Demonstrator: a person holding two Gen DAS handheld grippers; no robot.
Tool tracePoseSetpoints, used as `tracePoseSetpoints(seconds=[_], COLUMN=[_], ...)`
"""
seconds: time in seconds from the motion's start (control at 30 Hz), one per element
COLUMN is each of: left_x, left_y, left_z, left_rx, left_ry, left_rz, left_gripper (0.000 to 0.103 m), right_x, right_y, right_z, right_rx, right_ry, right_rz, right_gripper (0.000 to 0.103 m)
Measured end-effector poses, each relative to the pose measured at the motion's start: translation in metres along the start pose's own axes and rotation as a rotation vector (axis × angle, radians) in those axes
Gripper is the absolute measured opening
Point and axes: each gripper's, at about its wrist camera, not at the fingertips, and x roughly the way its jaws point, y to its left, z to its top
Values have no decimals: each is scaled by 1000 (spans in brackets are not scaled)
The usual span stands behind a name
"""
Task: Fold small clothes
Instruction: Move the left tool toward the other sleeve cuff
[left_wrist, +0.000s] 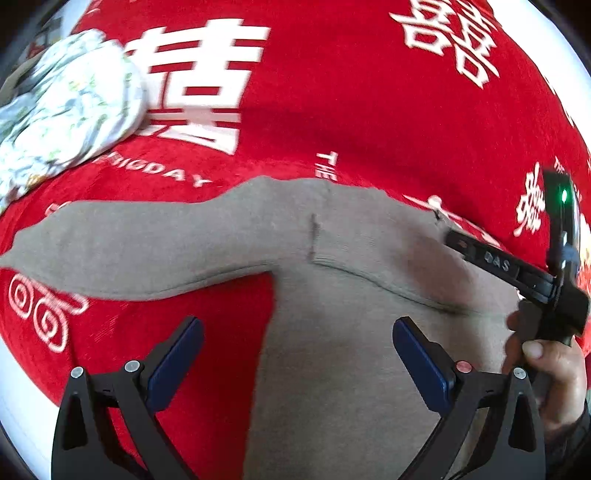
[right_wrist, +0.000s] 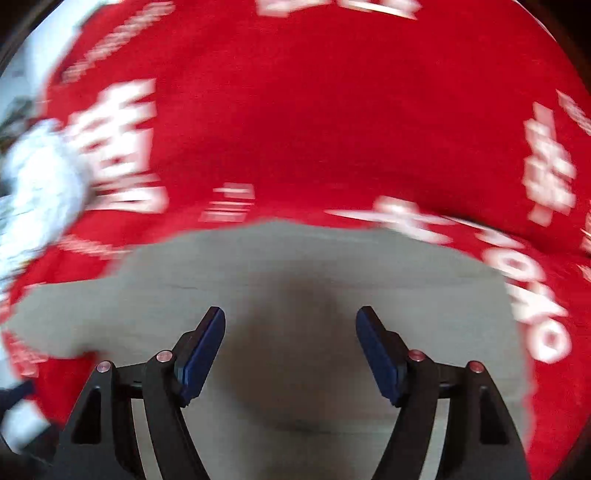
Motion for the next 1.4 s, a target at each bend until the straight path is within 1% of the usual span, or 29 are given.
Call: tracePoseSetpoints(seconds=[0.03, 0.07, 0.13, 0.2, 0.23, 0.3, 0.37, 0.43, 0.47, 0.53, 0.57, 0.6, 0.63, 0.7, 0.73, 0.77, 0.8, 0.83, 0.87, 0.9, 0.97, 1.0, 1.07, 1.13, 1.17, 1.2, 1.27, 1.37, 1.4], left_x=[5, 9, 22, 36, 45, 62, 79, 100, 110, 124, 123, 121, 118, 112, 113, 116, 119, 118, 115, 112, 95, 86, 67, 56, 53, 47, 38, 18, 7], left_y=[-9, -17, -38, -58, -68, -88, -103, -110, -110, -104, -105, -107, -108, -109, -111, -114, -118, -121, -122, -121, -113, -107, -83, -52, -32, -3, 40, 114, 143], left_z=[3, 7, 16, 24, 29, 36, 41, 44, 44, 41, 39, 37, 36, 33, 30, 27, 23, 23, 23, 23, 22, 20, 15, 12, 11, 10, 9, 4, 3], left_rx=[18, 31, 62, 90, 103, 135, 159, 172, 169, 159, 177, 189, 185, 175, 183, 199, 232, 243, 244, 234, 209, 197, 151, 81, 33, -44, -171, -374, -451], left_ry=[8, 17, 34, 59, 76, 108, 137, 172, 188, 208, 182, 176, 174, 159, 159, 163, 157, 140, 141, 148, 105, 74, 34, 23, 26, 29, 27, 4, -15], left_rz=[-4, -10, -34, -40, -62, -65, -54, -7, 24, 66, 87, 98, 92, 71, 84, 111, 145, 157, 165, 165, 165, 181, 214, 259, 289, 329, 389, 459, 485], left_gripper=[103, 103, 103, 103, 103, 103, 103, 103, 103, 103, 103, 103, 103, 103, 103, 103, 103, 103, 103, 103, 103, 103, 103, 103, 103, 103, 103, 103, 103], right_x=[6, 10, 16, 24, 31, 38, 42, 44, 44, 41, 40, 37, 30, 16, 14, 17, 21, 24, 22, 21, 22, 21, 21, 20, 20, 22, 22, 22, 22], right_y=[-26, -45, -86, -109, -119, -128, -133, -137, -140, -137, -132, -129, -124, -111, -104, -95, -90, -83, -77, -76, -79, -81, -86, -84, -83, -84, -84, -84, -84], right_z=[-4, -7, -15, -20, -23, -24, -23, -25, -25, -27, -26, -25, -25, -32, -35, -39, -43, -47, -49, -49, -50, -52, -54, -54, -55, -55, -56, -57, -57], right_rx=[36, 73, 165, 209, 218, 209, 178, 186, 199, 190, 166, 152, 143, 137, 128, 110, 98, 71, 44, 40, 61, 71, 89, 82, 78, 76, 78, 78, 77], right_ry=[23, 41, 63, 86, 101, 79, 65, 59, 54, 56, 63, 65, 52, 1, 4, 29, 47, 48, 21, 23, 22, 16, 8, 7, 7, 6, 5, 5, 5], right_rz=[-56, -88, -114, -126, -132, -134, -160, -148, -131, -132, -147, -161, -163, -99, -77, -65, -66, -90, -120, -126, -115, -102, -77, -84, -89, -93, -91, -91, -93], right_gripper=[77, 77, 77, 77, 76, 76, 77, 79, 80, 80, 80, 81, 81, 81, 81, 81, 81, 83, 83, 84, 86, 86, 86, 86, 87, 87, 87, 87, 87])
